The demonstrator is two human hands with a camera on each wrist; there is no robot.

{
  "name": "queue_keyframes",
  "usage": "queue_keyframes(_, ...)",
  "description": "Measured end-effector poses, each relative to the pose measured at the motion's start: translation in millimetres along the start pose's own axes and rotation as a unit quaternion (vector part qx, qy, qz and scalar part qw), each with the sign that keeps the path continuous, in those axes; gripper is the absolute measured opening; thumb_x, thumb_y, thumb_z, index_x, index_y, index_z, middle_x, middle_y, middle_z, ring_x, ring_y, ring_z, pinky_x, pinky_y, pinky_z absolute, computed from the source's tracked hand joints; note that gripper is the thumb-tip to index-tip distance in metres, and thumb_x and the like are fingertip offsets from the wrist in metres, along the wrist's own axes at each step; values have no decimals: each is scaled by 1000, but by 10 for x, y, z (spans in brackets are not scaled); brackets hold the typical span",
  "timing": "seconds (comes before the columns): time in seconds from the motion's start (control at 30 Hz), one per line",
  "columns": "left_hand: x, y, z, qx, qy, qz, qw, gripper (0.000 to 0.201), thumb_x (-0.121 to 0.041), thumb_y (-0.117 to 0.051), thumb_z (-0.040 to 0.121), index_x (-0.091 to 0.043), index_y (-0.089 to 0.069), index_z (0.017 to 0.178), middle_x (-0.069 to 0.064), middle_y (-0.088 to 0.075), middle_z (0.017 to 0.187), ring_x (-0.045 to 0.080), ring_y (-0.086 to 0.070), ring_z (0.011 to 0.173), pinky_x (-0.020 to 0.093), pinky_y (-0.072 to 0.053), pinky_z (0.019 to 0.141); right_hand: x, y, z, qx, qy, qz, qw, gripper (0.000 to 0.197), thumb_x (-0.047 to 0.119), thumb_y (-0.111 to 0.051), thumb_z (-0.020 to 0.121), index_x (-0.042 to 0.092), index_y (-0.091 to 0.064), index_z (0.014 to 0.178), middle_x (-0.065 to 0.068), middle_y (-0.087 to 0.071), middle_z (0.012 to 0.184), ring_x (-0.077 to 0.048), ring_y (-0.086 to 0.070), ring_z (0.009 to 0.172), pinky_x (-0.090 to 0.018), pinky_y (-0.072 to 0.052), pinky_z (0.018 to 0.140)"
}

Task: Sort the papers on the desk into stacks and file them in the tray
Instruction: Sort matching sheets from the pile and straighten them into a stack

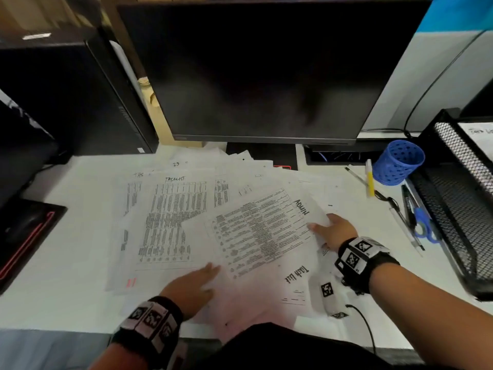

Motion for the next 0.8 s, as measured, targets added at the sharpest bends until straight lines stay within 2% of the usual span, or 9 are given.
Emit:
queue_keyframes(0.07,-26,-34,-58,-3,-33,-12,999,55,-30,-36,99,-29,-14,149,-13,-9,156,3,-15,142,19,-12,114,50,9,-4,-17,6,8,1000,29,31,-66,84,10,-63,104,-9,-70,93,-30,-67,86,-42,-55,82)
queue_keyframes(0.2,104,114,-97,-34,-63,-135,988,38,-33,-52,91,-41,-48,128,-14,-48,137,5,-46,126,18,-31,105,194,173,-120,-58,38,12,997,10,22,-65,86,15,-61,92,-6,-66,88,-27,-62,83,-31,-50,77)
queue_keyframes(0.3,296,501,-112,-122,-36,-213,969,32,-29,-56,91,-51,-48,113,-15,-48,130,7,-49,120,26,-37,103,302,347,-252,-72,70,52,994,13,21,-68,84,14,-67,94,-9,-70,89,-27,-64,81,-32,-50,71)
queue_keyframes(0.4,441,845,-60,-200,3,-227,953,39,-26,-56,92,-39,-48,128,-10,-40,143,11,-39,129,33,-30,111,463,544,-382,-77,103,58,990,15,22,-70,82,16,-64,94,-3,-67,87,-21,-61,81,-26,-42,70)
queue_keyframes(0.53,715,872,128,-186,128,-243,943,56,-27,-51,94,-31,-30,145,-2,-16,157,21,-18,143,41,-16,116,658,716,-463,-85,129,76,985,14,22,-70,82,18,-65,94,8,-64,75,-6,-57,67,-17,-39,57)
queue_keyframes(0.6,888,705,226,-149,180,-254,939,63,-25,-50,94,-26,-20,149,4,-10,158,25,-13,145,45,-14,117,593,732,-410,-99,106,168,975,22,24,-73,80,15,-65,99,0,-69,86,-14,-63,71,-23,-48,62)
queue_keyframes(0.7,1133,633,210,-183,263,-286,903,66,-26,-58,86,-15,-30,145,14,-31,151,32,-34,135,47,-30,112,265,440,-269,-69,-2,291,954,30,31,-77,75,12,-63,94,-11,-69,99,-26,-66,80,-35,-55,71)
queue_keyframes(0.77,1321,658,73,-221,348,-280,867,69,-34,-63,81,-14,-37,142,17,-37,145,36,-40,129,45,-34,108,11,108,-157,-31,-59,290,955,32,37,-82,65,14,-65,81,-21,-70,101,-28,-65,79,-41,-55,75)
queue_keyframes(0.8,1394,646,13,-224,377,-289,851,73,-38,-65,79,-15,-36,142,17,-35,146,37,-38,129,44,-33,108,-79,-8,-117,-29,-71,259,963,33,38,-81,64,15,-69,85,-23,-69,104,-28,-65,83,-42,-54,80)
Point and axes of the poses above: each hand's wrist, its own z-axis towards the middle knuckle, its own y-axis out of the back of the hand, x = y × z, the point moved 9 cm from there along z, towards the middle knuckle
